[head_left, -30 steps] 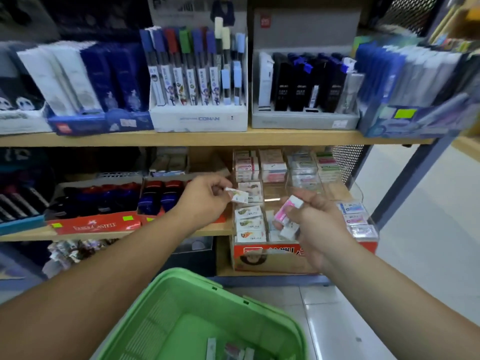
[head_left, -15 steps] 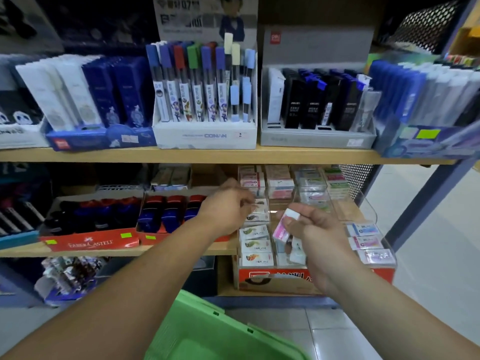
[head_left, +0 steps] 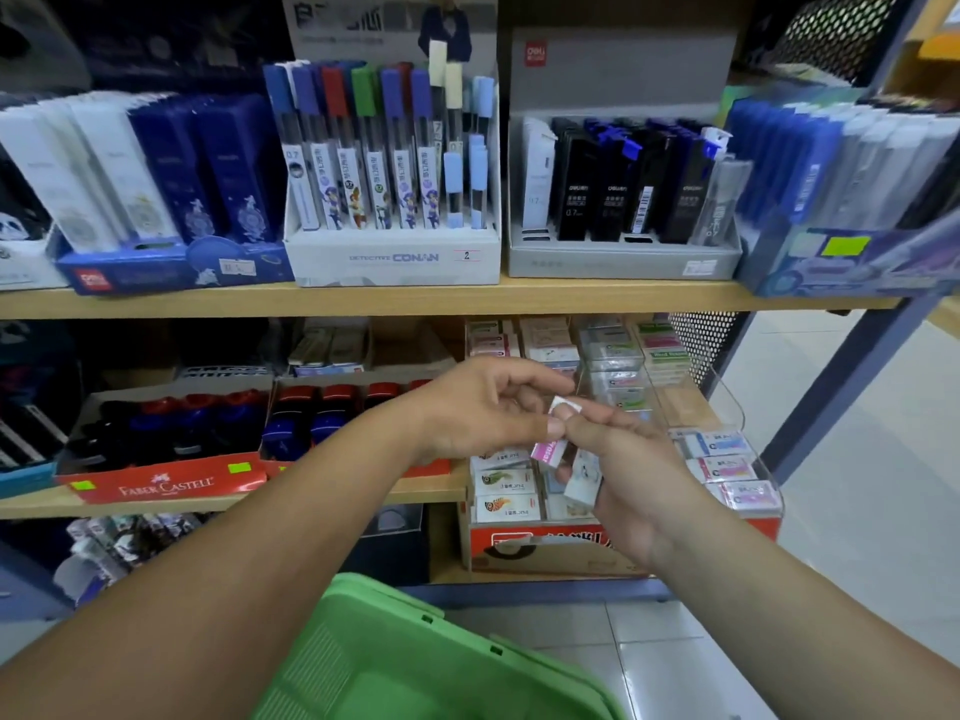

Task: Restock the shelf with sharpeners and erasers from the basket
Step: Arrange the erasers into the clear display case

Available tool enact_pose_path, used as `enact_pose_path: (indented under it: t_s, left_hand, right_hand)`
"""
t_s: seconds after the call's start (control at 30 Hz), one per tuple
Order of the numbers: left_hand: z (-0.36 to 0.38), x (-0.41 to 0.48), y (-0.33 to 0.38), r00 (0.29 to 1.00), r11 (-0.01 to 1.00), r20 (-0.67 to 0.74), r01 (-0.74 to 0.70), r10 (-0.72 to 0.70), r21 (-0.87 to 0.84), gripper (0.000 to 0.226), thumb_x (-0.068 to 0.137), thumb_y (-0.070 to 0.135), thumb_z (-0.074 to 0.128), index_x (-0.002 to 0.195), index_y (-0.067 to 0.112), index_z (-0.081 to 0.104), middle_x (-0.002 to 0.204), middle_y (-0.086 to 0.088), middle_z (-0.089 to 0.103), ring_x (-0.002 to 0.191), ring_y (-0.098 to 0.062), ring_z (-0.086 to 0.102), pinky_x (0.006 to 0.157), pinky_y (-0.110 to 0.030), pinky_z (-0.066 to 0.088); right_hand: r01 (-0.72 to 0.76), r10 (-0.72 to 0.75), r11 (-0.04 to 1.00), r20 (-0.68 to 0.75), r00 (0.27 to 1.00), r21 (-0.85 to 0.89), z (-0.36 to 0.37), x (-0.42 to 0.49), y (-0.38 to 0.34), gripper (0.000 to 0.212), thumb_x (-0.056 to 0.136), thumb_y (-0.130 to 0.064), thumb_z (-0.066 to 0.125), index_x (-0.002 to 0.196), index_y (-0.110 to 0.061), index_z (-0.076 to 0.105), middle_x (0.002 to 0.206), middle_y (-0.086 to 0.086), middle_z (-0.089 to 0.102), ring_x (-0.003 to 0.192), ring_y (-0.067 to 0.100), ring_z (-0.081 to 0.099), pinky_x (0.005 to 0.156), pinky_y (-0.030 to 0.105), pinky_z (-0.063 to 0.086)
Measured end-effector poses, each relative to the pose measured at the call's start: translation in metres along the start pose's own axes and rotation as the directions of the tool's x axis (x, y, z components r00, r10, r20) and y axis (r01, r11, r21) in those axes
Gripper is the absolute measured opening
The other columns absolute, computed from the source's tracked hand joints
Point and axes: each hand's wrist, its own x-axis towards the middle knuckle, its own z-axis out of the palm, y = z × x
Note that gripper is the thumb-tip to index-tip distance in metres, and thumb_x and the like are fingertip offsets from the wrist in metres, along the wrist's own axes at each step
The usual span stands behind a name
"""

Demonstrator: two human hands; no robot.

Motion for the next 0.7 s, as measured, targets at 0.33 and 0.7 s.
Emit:
enact_pose_path:
  t_s: [0.33, 0.7]
  left_hand:
    - [0.010, 0.002, -0.002, 0.989, 0.985, -0.008, 0.149, -0.150, -0.086, 0.028, 0.093, 0.002, 0.070, 0.116, 0.017, 0.063, 0.099, -0.019, 0.074, 0.080, -0.025, 0.076, 0.071, -0.033, 0.063]
    - [0.052, 0.012, 0.011, 0.992, 0.995, -0.078, 0.094, -0.096, -0.036, 0.017, 0.082, 0.010, 0.085, 0.095, 0.007, 0.074, 0.088, -0.009, 0.078, 0.080, -0.021, 0.075, 0.071, -0.028, 0.061]
  right_hand:
    - [0.145, -0.170, 0.981, -0.212, 0.962, -0.127, -0.033, -0.005, -0.019, 0.051, 0.084, 0.026, 0.041, 0.109, -0.013, 0.063, 0.101, 0.011, 0.065, 0.091, 0.024, 0.071, 0.082, 0.043, 0.059]
    - [0.217, -0.334, 0.906, -0.298, 0.894, -0.364, -0.079, -0.026, -0.034, 0.056, 0.090, 0.003, 0.075, 0.136, -0.025, 0.060, 0.119, -0.012, 0.071, 0.106, 0.021, 0.073, 0.074, 0.040, 0.065]
